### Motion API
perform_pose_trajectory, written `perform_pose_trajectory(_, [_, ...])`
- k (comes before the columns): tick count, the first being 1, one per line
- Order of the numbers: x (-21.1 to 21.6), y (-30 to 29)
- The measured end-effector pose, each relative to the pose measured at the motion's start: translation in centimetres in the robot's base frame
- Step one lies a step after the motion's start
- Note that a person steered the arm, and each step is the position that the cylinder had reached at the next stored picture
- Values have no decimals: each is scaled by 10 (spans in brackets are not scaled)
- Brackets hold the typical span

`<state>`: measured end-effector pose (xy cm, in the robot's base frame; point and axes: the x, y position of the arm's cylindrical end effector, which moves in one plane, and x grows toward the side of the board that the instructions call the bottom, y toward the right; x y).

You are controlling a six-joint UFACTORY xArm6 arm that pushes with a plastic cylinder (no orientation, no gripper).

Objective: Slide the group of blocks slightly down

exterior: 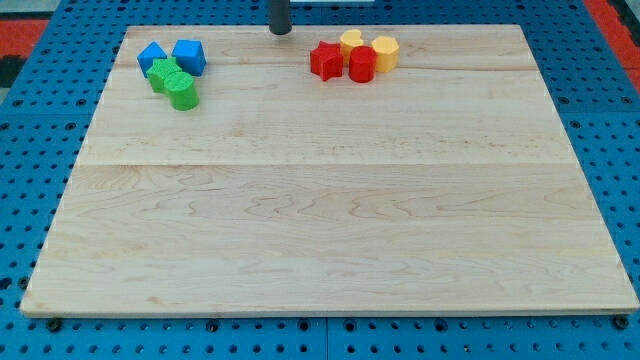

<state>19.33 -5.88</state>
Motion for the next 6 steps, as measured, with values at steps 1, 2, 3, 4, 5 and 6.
perform_pose_trajectory(1, [0,-9])
perform_pose_trajectory(2, [-1,-28])
perform_pose_trajectory(3, [0,-74])
perform_pose_trajectory(4, [18,-126])
perform_pose_trajectory(5, [86,-115])
perform_pose_trajectory(6, [126,-107])
